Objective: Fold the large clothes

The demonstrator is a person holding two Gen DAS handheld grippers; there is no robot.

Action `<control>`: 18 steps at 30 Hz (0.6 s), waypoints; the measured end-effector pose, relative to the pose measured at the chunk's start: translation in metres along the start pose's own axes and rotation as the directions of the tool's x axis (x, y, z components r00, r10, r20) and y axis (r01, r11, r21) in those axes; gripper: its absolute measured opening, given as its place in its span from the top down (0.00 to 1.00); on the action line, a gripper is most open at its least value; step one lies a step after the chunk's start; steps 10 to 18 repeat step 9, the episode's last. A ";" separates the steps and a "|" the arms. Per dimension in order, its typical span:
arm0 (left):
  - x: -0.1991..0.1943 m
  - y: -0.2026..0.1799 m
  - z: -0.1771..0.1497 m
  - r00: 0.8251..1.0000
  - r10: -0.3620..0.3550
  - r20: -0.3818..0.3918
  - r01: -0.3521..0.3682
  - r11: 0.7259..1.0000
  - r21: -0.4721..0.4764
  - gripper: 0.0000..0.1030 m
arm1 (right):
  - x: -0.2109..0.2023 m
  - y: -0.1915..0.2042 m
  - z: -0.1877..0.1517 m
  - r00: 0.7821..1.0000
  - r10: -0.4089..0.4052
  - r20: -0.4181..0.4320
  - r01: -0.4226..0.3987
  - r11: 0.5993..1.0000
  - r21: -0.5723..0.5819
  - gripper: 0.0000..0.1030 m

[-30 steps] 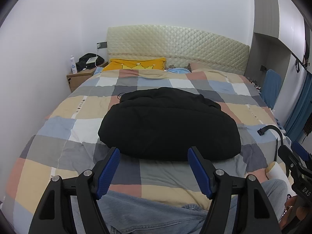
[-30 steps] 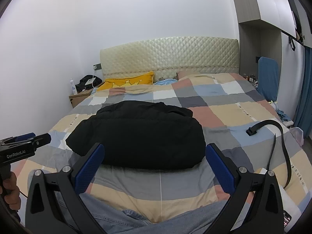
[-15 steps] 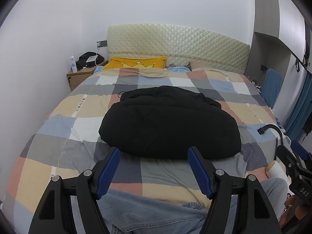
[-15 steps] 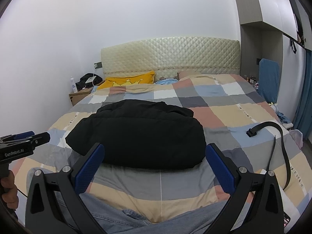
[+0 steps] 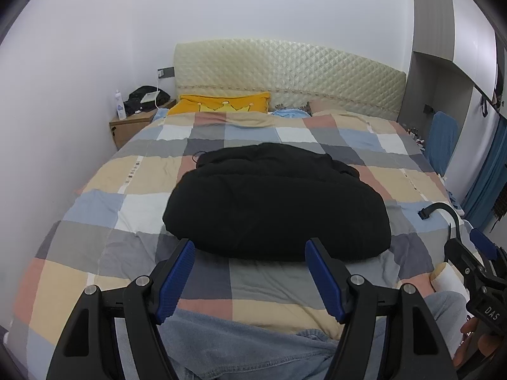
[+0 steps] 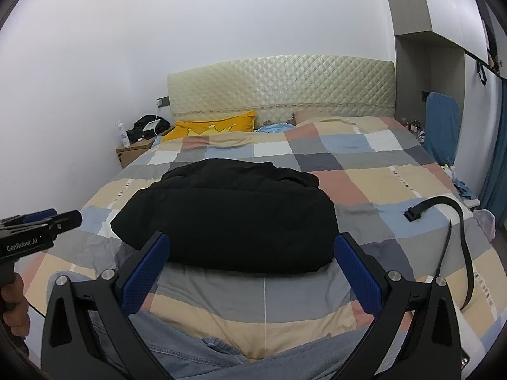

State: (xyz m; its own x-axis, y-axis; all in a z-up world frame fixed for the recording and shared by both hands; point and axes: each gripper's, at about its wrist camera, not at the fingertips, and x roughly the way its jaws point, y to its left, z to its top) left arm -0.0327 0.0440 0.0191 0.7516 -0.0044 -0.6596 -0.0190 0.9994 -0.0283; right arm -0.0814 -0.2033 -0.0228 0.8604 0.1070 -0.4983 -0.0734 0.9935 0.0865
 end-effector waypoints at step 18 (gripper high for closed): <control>-0.002 0.004 0.015 1.000 0.015 0.009 -0.015 1.000 -0.019 0.30 | 0.003 -0.001 0.011 1.000 0.002 0.000 -0.002 1.000 0.002 0.00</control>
